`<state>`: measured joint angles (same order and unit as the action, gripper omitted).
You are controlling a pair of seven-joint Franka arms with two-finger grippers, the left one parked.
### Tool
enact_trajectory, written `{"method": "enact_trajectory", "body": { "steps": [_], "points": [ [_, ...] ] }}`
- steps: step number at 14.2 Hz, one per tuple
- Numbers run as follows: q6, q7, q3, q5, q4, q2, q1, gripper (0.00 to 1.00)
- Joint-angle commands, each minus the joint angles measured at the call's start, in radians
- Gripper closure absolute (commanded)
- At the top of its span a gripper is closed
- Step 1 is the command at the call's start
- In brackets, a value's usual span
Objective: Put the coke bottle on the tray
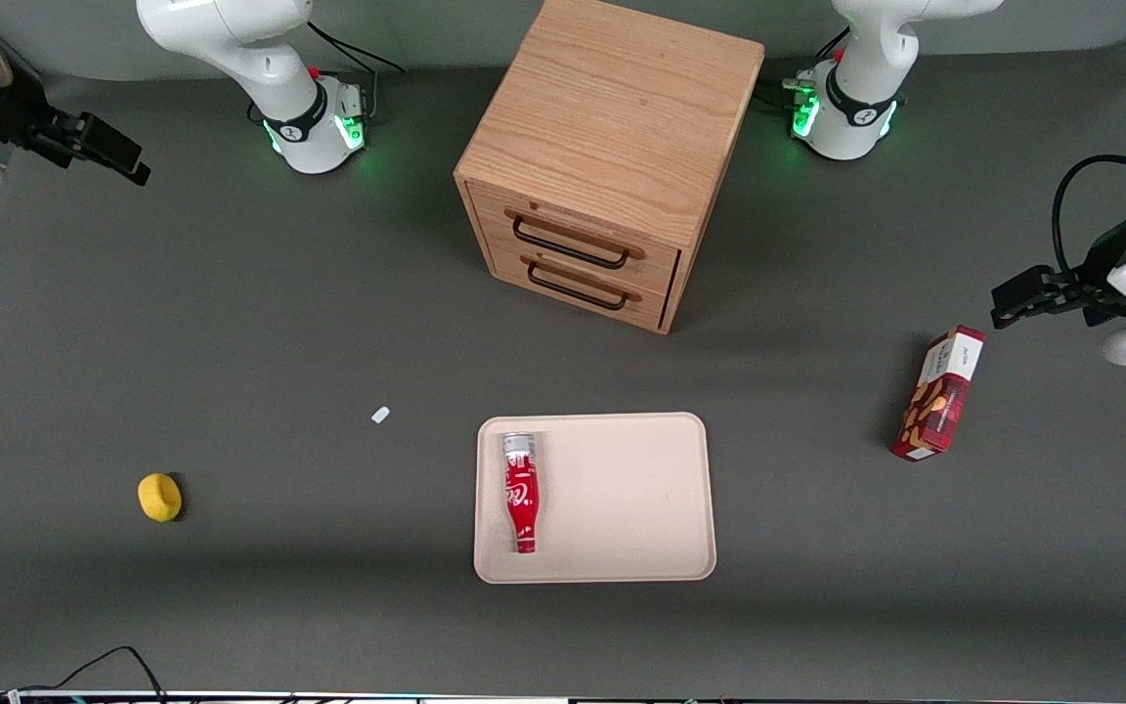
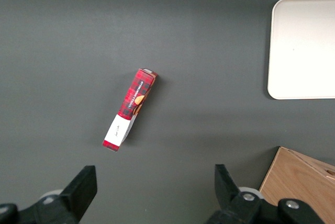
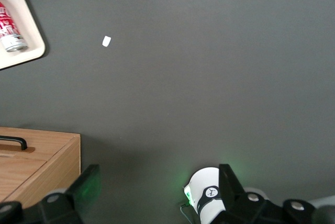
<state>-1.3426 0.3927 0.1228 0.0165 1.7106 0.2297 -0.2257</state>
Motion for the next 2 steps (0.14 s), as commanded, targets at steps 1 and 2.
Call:
{"method": "enact_trajectory", "body": {
  "steps": [1,2],
  "points": [
    [0.010,0.009,0.014,0.014,-0.035,-0.023,-0.001,0.00],
    [0.010,0.005,0.015,0.014,-0.035,-0.023,-0.001,0.00]
  ]
}}
